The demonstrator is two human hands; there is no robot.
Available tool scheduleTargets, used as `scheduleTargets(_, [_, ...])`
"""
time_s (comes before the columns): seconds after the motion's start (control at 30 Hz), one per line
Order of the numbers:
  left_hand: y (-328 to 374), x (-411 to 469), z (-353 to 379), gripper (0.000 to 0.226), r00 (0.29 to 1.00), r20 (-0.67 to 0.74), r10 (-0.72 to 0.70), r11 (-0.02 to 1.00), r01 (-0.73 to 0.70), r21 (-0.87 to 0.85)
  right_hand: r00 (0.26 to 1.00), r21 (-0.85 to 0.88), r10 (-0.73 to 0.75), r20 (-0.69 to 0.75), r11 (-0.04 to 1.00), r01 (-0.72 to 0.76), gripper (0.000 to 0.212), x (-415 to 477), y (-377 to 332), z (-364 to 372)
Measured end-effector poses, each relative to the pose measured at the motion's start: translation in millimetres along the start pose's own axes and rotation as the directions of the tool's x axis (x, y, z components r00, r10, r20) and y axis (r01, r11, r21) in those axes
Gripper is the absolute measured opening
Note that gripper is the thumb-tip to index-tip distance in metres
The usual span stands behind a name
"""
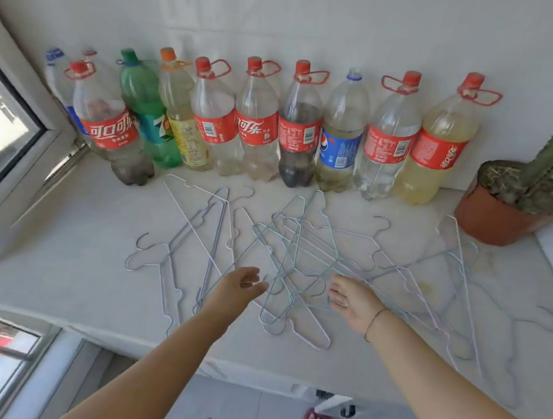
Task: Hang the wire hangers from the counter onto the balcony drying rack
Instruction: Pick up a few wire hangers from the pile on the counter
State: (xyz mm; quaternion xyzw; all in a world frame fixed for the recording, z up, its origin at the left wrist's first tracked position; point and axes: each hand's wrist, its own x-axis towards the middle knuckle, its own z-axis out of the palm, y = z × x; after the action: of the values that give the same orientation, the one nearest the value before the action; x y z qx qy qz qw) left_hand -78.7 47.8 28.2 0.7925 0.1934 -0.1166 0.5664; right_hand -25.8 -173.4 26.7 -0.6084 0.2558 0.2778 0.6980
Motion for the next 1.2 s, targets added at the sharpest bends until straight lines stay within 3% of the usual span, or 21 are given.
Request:
scheduleTargets(0.3, [1,53,29,0.049,0.997,-0.006,-0.075,0.997,0.075,0.019,0.988,-0.072,0.140,0.065,0.988,-0.135,0.007,40,-8,-11])
scheduleTargets(0.47, [0,71,33,0.049,0.995,0.024,-0.093,0.994,0.091,0.067,0.972,-0.006,0.189,0.139,0.982,-0.190,0.011,46,-10,-8])
scheduleTargets(0.7, [23,87,18,0.032,0.999,0.046,-0.025,0.998,0.022,0.052,0.938,0.146,0.038,0.344,0.985,-0.093,0.028,37,-48,15])
scheduleTargets(0.8, [35,89,3,0.023,0.999,0.000,0.044,0.998,-0.044,0.053,0.947,0.113,-0.054,0.316,0.993,0.019,0.026,36,-67,31])
scheduleTargets(0.87, [44,89,-11,0.020,0.996,-0.040,0.083,0.996,-0.081,0.042,0.954,-0.018,-0.172,0.247,0.983,0.182,0.022,38,-79,42])
scheduleTargets(1.0, [64,86,-45,0.021,0.982,-0.075,0.173,0.985,-0.172,0.019,0.853,-0.294,-0.452,0.262,0.804,0.517,0.019,38,-107,66])
scheduleTargets(1.1, [84,79,-69,0.021,0.970,-0.051,0.239,0.971,-0.237,0.039,0.708,-0.481,-0.579,0.404,0.525,0.703,0.027,31,-131,83])
scheduleTargets(1.2, [101,70,-90,0.022,0.953,0.015,0.302,0.950,-0.302,0.074,0.587,-0.564,-0.580,0.565,0.247,0.788,0.035,23,-146,102])
